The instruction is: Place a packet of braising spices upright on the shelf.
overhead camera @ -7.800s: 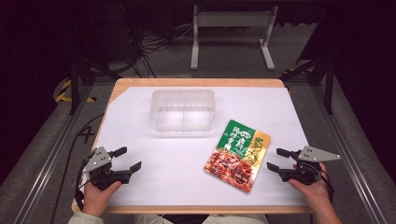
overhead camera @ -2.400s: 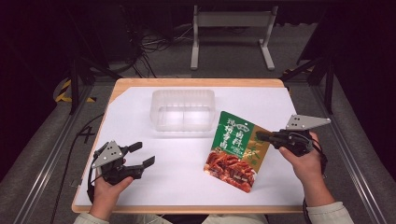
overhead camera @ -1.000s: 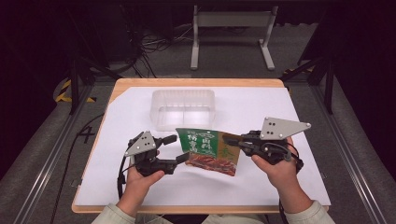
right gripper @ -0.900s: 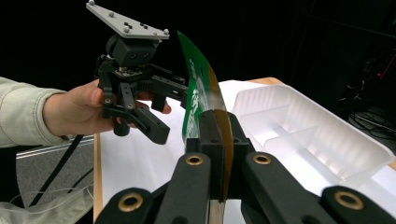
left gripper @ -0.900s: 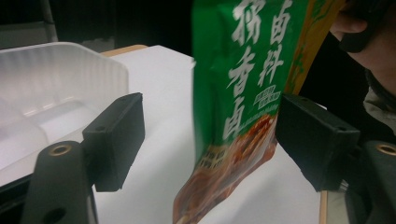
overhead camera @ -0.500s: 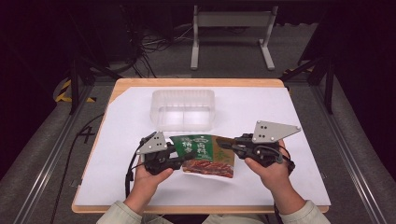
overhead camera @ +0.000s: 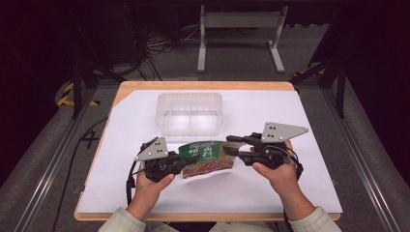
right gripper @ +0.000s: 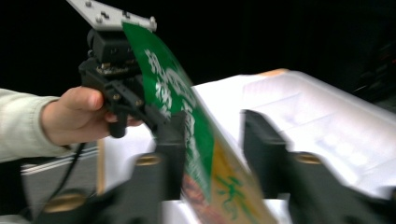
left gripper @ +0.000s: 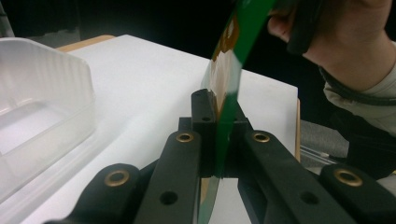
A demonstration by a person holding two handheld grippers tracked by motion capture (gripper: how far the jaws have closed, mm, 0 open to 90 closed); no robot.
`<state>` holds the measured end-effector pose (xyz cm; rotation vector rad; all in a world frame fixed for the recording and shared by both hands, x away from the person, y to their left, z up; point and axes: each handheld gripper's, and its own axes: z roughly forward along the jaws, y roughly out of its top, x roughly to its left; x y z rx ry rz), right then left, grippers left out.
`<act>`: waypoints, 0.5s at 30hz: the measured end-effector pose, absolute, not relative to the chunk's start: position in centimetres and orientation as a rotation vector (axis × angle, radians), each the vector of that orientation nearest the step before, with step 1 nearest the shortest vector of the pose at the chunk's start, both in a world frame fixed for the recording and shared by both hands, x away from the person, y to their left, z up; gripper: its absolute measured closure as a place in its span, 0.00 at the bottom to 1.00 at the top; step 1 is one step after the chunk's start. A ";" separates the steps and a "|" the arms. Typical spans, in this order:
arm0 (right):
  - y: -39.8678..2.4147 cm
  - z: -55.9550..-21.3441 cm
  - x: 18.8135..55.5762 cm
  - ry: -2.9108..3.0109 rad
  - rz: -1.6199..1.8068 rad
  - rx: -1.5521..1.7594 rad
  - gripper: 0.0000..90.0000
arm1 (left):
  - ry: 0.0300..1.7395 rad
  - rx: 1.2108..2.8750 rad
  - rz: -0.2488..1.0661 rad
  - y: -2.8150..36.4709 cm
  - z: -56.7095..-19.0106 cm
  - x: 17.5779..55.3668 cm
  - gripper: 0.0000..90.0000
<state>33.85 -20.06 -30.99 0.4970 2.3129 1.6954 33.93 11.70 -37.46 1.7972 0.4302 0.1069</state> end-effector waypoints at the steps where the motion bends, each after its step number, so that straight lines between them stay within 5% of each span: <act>1: -19.9 -31.4 34.2 2.334 1.720 0.506 0.57 | 0.421 1.786 0.107 11.9 -37.4 34.0 0.98; 7: -18.6 -35.0 36.2 2.441 1.807 0.524 0.38 | 0.401 1.749 0.064 12.4 -37.1 34.0 0.98; 13: -17.8 -35.9 36.3 2.497 1.801 0.490 0.40 | 0.391 1.749 0.054 12.5 -37.1 34.0 0.98; 15: -17.7 -35.9 36.2 2.490 1.745 0.457 0.49 | 0.383 1.749 0.044 12.5 -37.1 34.0 0.98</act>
